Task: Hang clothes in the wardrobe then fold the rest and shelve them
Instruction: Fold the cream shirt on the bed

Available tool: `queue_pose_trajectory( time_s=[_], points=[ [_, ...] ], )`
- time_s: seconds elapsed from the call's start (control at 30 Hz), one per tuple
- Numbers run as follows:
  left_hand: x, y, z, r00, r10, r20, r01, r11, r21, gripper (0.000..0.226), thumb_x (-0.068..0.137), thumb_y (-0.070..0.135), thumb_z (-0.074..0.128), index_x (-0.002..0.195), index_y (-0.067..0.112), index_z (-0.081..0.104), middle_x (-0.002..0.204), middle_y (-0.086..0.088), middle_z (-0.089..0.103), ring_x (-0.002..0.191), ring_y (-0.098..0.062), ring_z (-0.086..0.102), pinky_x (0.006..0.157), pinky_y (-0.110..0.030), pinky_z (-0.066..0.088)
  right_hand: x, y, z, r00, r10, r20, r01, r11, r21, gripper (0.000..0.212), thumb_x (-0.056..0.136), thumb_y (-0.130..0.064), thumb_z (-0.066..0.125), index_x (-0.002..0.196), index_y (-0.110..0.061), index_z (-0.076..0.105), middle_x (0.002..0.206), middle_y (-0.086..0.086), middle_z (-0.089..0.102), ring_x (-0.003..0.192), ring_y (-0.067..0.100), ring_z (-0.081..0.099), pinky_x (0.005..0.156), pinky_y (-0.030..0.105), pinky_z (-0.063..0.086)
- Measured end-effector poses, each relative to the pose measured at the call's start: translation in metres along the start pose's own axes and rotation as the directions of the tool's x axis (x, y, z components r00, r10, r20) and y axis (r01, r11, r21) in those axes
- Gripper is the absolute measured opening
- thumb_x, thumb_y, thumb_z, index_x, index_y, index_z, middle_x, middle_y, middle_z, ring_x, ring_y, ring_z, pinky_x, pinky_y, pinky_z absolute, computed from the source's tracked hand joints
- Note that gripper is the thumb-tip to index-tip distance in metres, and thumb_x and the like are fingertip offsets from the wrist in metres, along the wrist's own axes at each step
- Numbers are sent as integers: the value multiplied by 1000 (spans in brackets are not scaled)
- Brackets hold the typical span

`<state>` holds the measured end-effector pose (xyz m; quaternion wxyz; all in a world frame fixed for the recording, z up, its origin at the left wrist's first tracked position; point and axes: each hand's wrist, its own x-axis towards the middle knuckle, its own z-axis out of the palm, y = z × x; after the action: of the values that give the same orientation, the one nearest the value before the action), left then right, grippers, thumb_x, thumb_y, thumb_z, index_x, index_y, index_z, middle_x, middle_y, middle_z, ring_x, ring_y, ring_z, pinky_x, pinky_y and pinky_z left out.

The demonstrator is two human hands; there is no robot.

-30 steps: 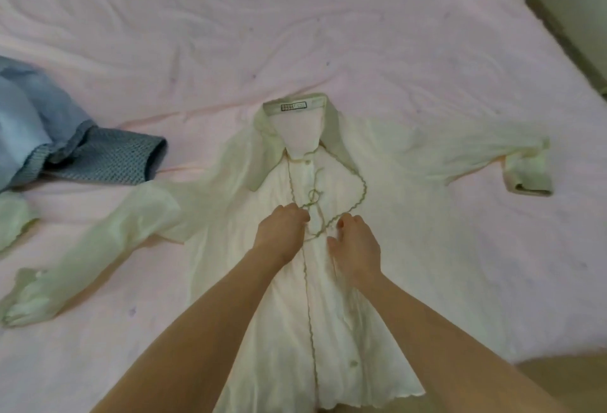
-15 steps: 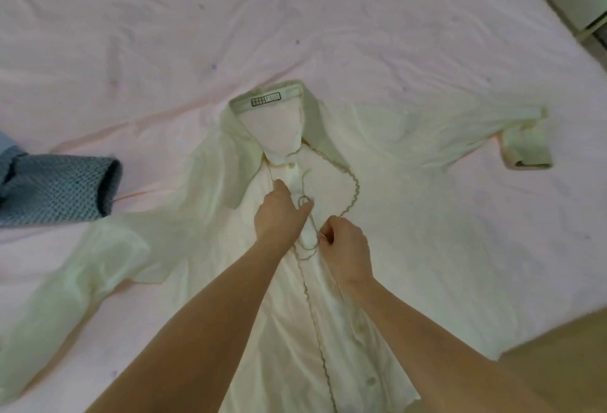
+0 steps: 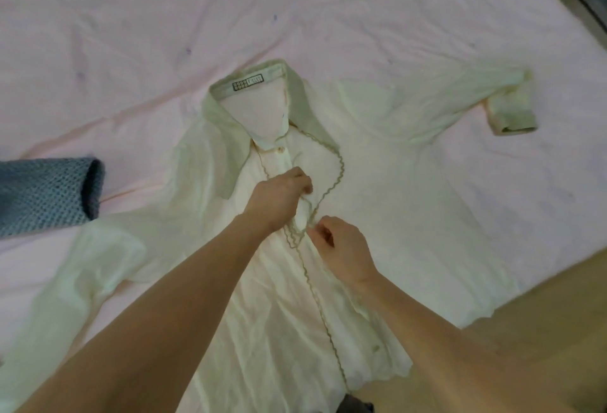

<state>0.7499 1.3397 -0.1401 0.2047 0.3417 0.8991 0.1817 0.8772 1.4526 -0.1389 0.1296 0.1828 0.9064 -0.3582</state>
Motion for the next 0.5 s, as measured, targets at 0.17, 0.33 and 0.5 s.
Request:
queue_pose_trajectory(
  time_s=[0.17,0.33,0.5],
  points=[
    [-2,5,-9,974,90,208,-153,938,311,23,91,7,47,109,18,56,112,0,48,80,-20,56,57,-29,32,-6,0,1,991,59,120,-44,990,-131,19,89,-22,53,74,-15,45,69,-3,49,58,12,39,59,28,36],
    [4,8,-21,971,97,217,-186,881,435,19,94,7,42,112,13,49,108,-4,44,84,-22,51,58,-33,32,-4,0,-5,975,191,116,-198,978,57,16,94,-18,49,85,-11,60,79,-1,64,73,18,61,72,32,51],
    [6,9,-24,972,149,182,-219,859,464,33,90,-1,42,120,14,42,108,-2,45,85,-22,52,55,-32,33,-13,8,-8,944,216,248,-214,976,-37,16,88,-19,57,73,-16,52,75,-5,54,69,15,52,66,24,41]
  ],
)
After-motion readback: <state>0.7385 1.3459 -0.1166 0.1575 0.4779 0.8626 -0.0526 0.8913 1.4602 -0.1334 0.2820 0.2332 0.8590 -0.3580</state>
